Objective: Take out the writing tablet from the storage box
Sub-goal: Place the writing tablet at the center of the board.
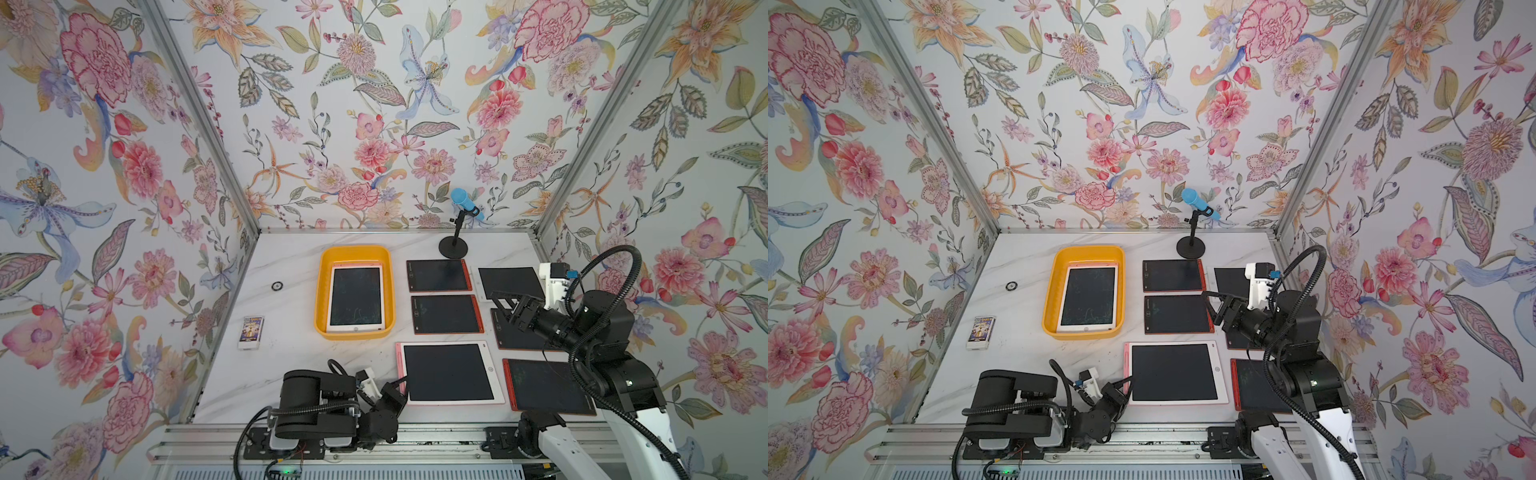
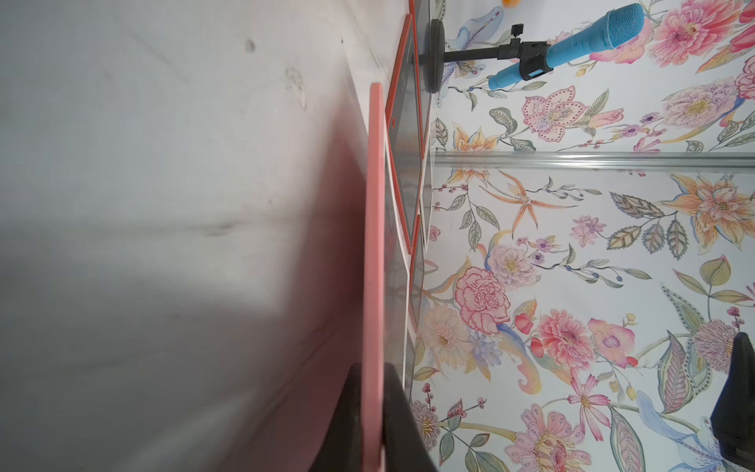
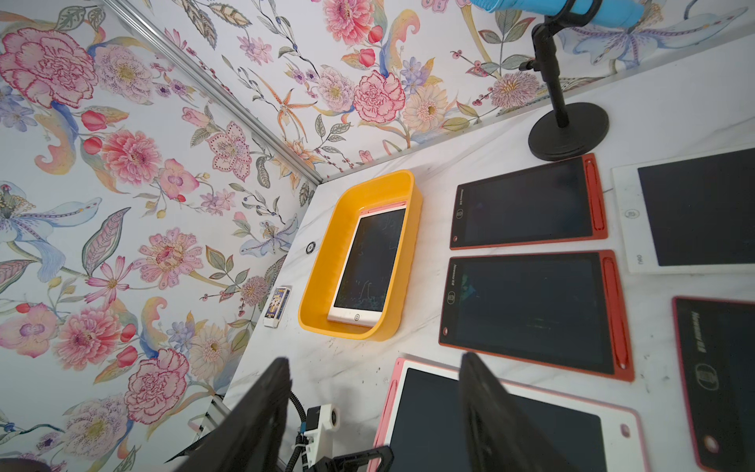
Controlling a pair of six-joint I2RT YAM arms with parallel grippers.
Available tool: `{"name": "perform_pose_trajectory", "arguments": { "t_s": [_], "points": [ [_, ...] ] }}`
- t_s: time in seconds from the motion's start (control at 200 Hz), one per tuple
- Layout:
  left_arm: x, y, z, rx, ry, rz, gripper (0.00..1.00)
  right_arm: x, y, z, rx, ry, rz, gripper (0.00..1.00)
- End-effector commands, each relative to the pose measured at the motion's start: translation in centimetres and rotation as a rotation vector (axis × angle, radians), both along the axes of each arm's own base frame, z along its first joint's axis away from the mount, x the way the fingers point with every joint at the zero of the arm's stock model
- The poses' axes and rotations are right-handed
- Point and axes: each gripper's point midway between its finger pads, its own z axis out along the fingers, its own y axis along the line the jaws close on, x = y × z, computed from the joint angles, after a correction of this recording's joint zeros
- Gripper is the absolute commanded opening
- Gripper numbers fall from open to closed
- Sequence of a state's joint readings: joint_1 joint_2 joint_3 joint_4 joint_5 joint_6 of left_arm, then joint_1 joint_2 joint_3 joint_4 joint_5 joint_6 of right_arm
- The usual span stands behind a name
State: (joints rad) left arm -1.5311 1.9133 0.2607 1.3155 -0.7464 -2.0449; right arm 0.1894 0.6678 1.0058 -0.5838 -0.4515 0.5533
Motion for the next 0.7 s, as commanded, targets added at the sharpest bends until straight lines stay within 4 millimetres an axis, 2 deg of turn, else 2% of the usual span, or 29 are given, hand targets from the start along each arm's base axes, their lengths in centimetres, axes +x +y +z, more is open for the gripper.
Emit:
{"name": "perform_pose_trajectory", "arguments": {
  "t_s": [0.0, 0.245, 0.3, 0.4, 0.605, 0.696],
  "points": [
    [0.3, 1.1, -1.8, 0.173, -0.026, -0.012, 0.00, 0.0, -0.1, 0.7, -0.018, -0.031, 0.000, 0.65],
    [0.8, 1.9, -1.4, 0.240, -0.016, -0.012, 0.10, 0.3, 0.2, 1.0, -0.025, -0.033, 0.019, 0.66],
    [0.6, 1.5, -1.4, 0.278, -0.014, -0.023, 0.15, 0.3, 0.1, 0.9, -0.023, -0.029, 0.017, 0.67],
    [0.4, -0.1, -0.9, 0.292, -0.030, -0.057, 0.19, 0.4, -0.4, 0.3, -0.028, -0.020, -0.018, 0.67],
    [0.4, 0.7, -1.2, 0.285, -0.013, -0.041, 0.24, -0.1, -0.4, 1.1, -0.027, -0.050, -0.014, 0.67],
    [0.3, 0.6, -1.1, 0.305, -0.015, -0.043, 0.28, 0.0, -0.4, 0.8, -0.026, -0.039, -0.013, 0.67]
  ]
}}
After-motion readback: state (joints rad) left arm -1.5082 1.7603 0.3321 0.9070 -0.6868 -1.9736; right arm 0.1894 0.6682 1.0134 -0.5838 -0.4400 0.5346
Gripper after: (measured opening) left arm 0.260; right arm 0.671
